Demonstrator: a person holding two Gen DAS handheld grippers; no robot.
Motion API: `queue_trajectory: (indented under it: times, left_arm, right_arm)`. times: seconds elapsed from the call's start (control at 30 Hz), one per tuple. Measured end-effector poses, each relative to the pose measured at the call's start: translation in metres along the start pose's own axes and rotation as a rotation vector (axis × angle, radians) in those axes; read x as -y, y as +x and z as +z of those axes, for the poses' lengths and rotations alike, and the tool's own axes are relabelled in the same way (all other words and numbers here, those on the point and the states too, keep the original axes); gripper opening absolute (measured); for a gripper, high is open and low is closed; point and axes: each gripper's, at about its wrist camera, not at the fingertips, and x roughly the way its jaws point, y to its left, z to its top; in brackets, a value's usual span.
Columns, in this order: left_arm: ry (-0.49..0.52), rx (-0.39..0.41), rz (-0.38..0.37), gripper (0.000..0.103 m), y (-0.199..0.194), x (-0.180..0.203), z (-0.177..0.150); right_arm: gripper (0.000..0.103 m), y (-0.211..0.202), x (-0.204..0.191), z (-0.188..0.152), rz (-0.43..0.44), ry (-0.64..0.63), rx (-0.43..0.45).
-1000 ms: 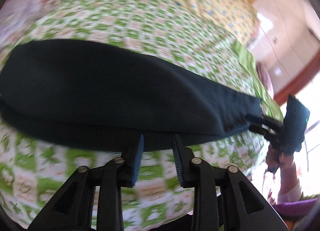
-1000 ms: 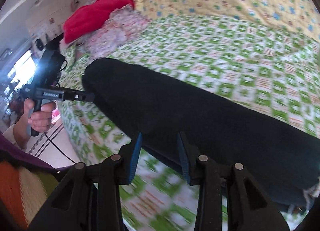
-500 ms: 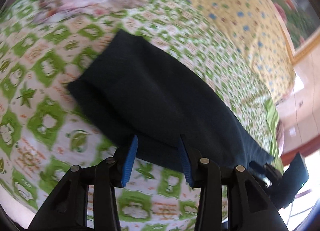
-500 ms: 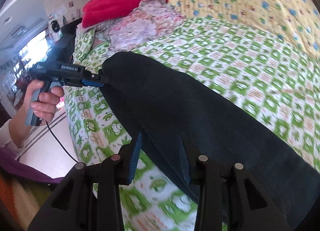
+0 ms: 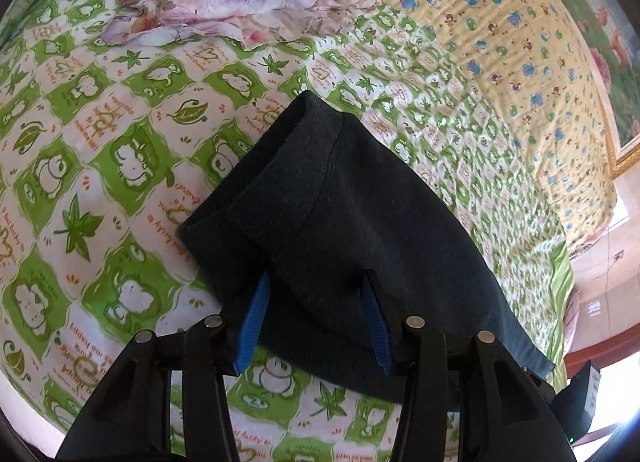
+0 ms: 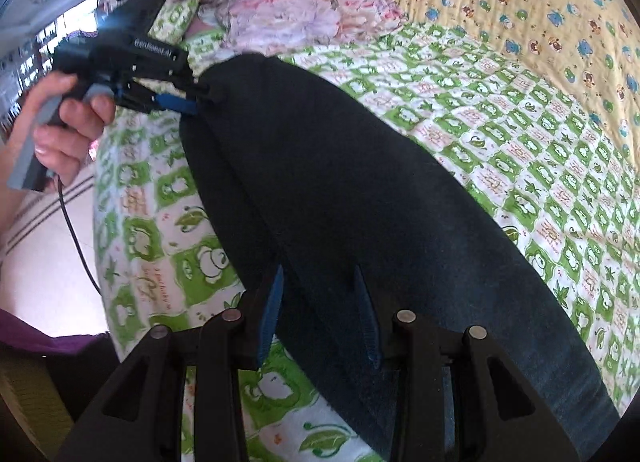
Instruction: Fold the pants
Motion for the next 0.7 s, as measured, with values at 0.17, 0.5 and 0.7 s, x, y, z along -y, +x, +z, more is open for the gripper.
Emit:
queue_trajectory:
  times: [0.17, 0.5, 0.7]
  left_arm:
    - [0.015, 0.008, 0.032, 0.022, 0.005, 0.001, 0.003]
    - [0.126, 0.103, 0.009, 0.004, -0.045, 0.021, -0.004]
    - [0.136, 0.085, 0.020, 0.005, -0.043, 0.007, -0.010]
  right_arm:
    - [0.038, 0.004, -0.015, -0.002, -0.073, -0.110, -0.004]
    - [0.006, -0.046, -0.011, 0.016, -0.044, -0.065, 0.124]
    - [0.006, -0.049, -0.008, 0.012, 0.034, -0.017, 0.110]
